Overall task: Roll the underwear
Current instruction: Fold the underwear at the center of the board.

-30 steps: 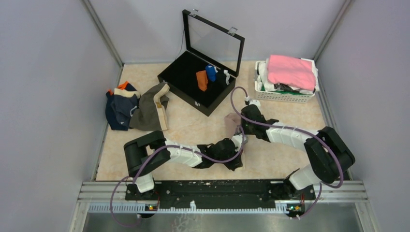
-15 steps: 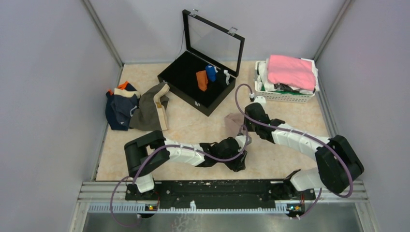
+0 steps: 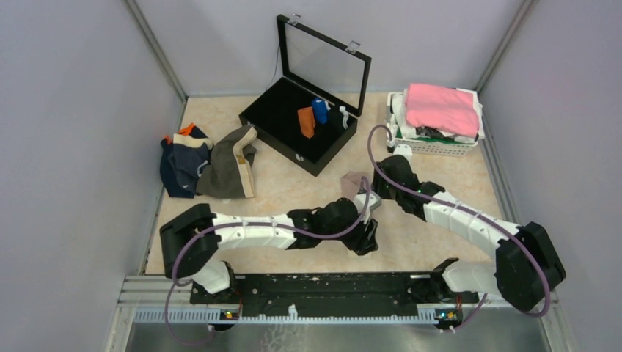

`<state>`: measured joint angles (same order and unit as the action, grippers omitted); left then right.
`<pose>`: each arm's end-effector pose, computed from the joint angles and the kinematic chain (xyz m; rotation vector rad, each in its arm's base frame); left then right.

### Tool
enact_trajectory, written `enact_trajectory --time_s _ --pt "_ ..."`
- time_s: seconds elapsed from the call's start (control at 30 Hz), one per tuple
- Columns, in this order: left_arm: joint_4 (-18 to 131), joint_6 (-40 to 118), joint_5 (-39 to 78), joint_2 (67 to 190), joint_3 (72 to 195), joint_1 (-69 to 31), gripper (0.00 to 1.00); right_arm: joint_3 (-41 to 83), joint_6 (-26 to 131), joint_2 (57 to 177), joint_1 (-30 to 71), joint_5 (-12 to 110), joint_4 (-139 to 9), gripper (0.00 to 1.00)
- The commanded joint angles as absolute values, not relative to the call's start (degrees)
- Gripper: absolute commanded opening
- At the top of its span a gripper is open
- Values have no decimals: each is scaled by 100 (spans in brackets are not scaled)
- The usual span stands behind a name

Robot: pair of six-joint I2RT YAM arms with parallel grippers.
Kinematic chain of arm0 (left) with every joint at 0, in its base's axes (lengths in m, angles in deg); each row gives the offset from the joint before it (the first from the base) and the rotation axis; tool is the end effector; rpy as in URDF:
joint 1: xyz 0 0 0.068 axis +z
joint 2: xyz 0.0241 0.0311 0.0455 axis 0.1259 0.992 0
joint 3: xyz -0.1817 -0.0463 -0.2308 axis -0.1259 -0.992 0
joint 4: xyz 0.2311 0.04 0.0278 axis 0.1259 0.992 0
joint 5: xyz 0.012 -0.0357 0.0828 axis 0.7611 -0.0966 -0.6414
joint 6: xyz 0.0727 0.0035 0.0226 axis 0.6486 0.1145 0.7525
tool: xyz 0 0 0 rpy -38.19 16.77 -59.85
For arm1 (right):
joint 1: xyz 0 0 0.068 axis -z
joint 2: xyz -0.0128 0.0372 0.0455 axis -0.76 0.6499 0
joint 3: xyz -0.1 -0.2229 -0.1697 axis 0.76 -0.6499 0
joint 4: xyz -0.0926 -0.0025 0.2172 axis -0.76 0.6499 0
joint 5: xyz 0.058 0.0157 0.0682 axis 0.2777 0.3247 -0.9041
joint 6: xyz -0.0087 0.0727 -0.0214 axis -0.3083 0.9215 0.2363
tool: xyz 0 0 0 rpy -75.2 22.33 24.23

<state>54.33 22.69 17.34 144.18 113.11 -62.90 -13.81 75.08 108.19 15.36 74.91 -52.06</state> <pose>0.1110 -0.3274 0.2310 0.9196 2.2146 -1.0215 0.2145 0.1205 0.2316 0.0657 2.3067 0.1894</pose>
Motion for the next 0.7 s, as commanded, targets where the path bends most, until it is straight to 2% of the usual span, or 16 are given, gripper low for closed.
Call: enact_trajectory --time_s 0.0,0.13,0.3,0.5,0.67 --pt "5297 2076 1104 13596 10979 -6293 59 -1584 7645 10198 1743 7086 -5045 55" --pt "4800 1488 649 13118 10071 -5999 65 -2130 7983 9705 2025 6062 -5224 58" --pt "4094 942 1065 13162 9384 -5386 65 -2667 8306 9373 2059 4976 -5279 56" --pt "3749 843 1334 13502 9289 -5225 67 -3346 8807 8992 2055 4433 -5591 56" --pt "3747 732 1326 13668 9300 -5137 68 -3621 8996 9278 2055 4190 -6005 55"
